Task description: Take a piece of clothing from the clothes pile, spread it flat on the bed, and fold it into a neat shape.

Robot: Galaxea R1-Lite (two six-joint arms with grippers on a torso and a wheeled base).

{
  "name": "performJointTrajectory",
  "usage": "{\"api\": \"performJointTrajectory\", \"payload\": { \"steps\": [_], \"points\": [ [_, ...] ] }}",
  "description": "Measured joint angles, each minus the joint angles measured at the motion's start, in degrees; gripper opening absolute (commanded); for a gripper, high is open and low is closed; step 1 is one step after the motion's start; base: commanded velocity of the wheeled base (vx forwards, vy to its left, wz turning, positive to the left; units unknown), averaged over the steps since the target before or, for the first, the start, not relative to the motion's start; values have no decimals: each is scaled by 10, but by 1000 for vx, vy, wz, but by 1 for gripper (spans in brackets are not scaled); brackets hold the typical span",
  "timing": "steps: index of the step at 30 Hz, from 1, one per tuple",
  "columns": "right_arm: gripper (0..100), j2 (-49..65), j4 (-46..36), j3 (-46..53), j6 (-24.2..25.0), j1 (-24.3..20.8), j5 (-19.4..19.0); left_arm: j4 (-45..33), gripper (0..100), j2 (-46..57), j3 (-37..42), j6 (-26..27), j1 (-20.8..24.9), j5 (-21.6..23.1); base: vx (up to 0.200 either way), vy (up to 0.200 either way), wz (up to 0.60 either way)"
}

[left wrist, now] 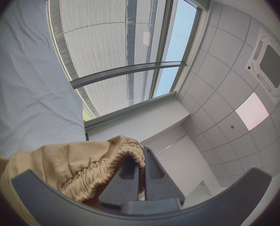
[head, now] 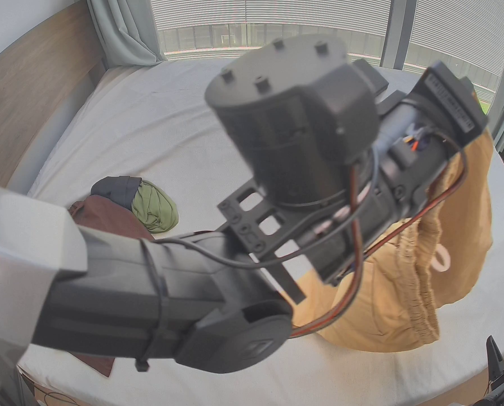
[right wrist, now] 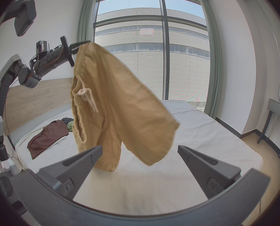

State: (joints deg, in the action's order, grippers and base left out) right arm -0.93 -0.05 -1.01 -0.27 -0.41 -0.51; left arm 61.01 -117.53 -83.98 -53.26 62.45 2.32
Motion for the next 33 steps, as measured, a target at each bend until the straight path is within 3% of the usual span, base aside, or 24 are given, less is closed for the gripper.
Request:
{"api": "performJointTrajectory", "payload": {
  "steps": [7, 10, 19, 33],
  "points": [
    [100, 0, 0, 0, 0, 0, 0, 9, 0, 44, 155, 22, -72, 19, 0, 0, 0],
    [100, 0, 0, 0, 0, 0, 0, 54, 0, 58, 240, 41, -115, 45, 0, 0, 0],
    [100, 0, 0, 0, 0, 0, 0, 168, 0, 60, 359, 58, -181, 73, 0, 0, 0],
    [100, 0, 0, 0, 0, 0, 0, 273, 0, 58, 470, 84, -223, 96, 0, 0, 0]
  ]
}}
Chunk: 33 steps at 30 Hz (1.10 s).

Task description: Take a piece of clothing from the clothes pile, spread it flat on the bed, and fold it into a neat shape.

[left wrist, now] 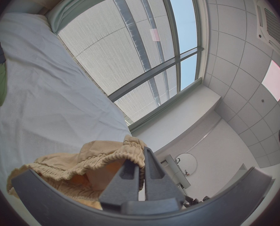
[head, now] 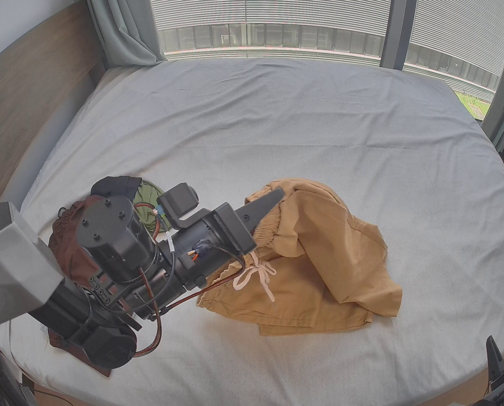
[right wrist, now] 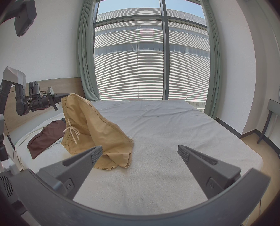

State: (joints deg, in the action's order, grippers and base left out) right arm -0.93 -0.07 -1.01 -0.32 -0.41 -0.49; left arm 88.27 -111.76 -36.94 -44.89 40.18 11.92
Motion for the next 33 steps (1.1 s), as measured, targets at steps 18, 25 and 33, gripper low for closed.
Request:
{"api": "performJointTrajectory", "payload": {
  "steps": [18, 25, 33],
  "points": [
    [100, 0, 0, 0, 0, 0, 0, 6, 0, 4, 90, 154, -87, 90, 0, 0, 0],
    [100, 0, 0, 0, 0, 0, 0, 5, 0, 4, 106, 210, -148, 146, 0, 0, 0],
    [100, 0, 0, 0, 0, 0, 0, 5, 0, 2, 139, 281, -194, 222, 0, 0, 0]
  ]
}}
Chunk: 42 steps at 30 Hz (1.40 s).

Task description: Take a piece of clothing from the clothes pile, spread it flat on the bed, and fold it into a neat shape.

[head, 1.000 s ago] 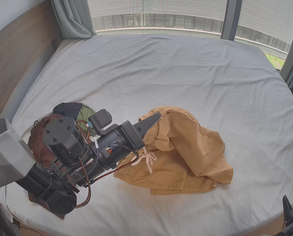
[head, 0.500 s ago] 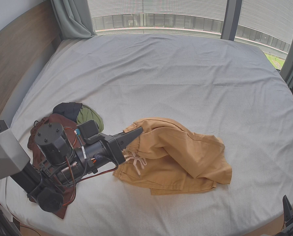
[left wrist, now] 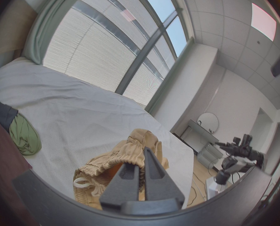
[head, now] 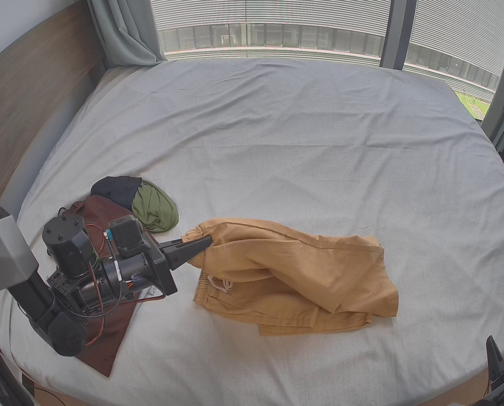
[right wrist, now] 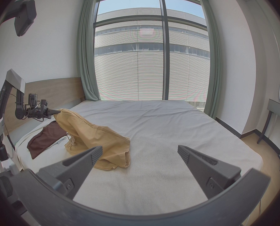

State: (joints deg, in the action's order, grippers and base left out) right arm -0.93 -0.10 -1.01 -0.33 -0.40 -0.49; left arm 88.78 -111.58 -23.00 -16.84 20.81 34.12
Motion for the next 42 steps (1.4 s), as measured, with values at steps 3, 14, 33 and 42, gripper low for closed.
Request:
{"api": "performJointTrajectory", "payload": {
  "steps": [3, 14, 33, 42],
  "points": [
    [100, 0, 0, 0, 0, 0, 0, 0, 0, -1, 14, 27, -18, 46, 0, 0, 0],
    [100, 0, 0, 0, 0, 0, 0, 0, 0, -5, 40, 96, -89, 102, 0, 0, 0],
    [100, 0, 0, 0, -1, 0, 0, 1, 0, -33, 31, 119, -133, 102, 0, 0, 0],
    [100, 0, 0, 0, 2, 0, -1, 1, 0, -67, 23, 161, -142, 101, 0, 0, 0]
  ]
}}
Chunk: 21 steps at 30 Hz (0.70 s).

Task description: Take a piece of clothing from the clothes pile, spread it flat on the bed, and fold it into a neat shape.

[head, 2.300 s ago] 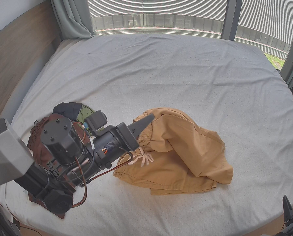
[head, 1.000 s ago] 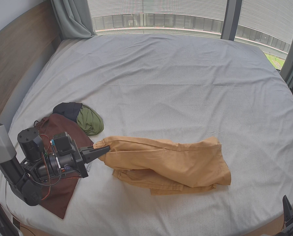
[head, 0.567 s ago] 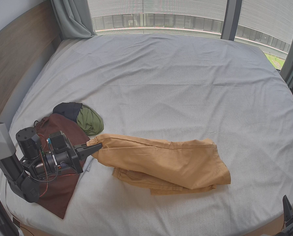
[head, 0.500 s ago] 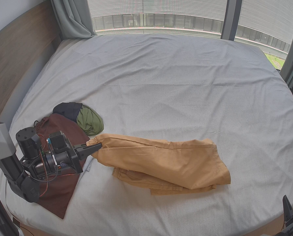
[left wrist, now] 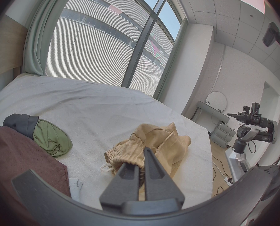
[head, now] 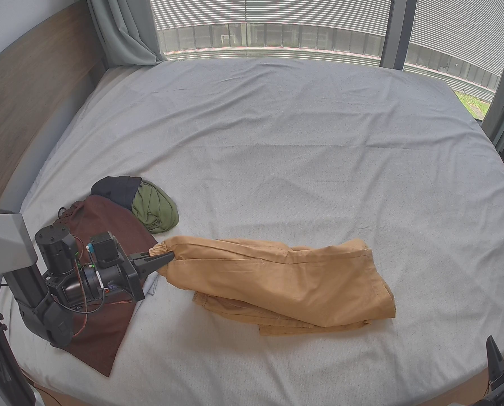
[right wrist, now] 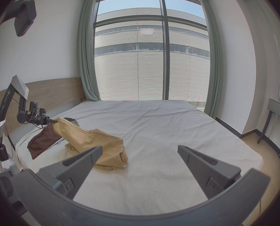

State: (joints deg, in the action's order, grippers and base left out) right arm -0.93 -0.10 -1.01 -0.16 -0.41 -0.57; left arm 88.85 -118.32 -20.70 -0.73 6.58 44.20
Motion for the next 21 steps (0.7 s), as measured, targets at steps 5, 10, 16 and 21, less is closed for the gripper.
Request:
{"api": "performJointTrajectory", "payload": {
  "steps": [5, 10, 16, 21],
  "points": [
    [100, 0, -1, 0, 5, 0, 1, 0, 0, -9, -4, 1, -10, 0, 0, 0, 0],
    [100, 0, -1, 0, 5, 1, 1, 0, 0, -10, -4, 0, -13, 0, 0, 0, 0],
    [100, 0, 4, 0, 5, 1, 3, 0, 0, -10, -4, -2, -15, 1, 0, 0, 0],
    [100, 0, 31, -3, 2, 1, 3, 0, 0, -9, -5, -2, -16, 1, 0, 0, 0]
  ]
}}
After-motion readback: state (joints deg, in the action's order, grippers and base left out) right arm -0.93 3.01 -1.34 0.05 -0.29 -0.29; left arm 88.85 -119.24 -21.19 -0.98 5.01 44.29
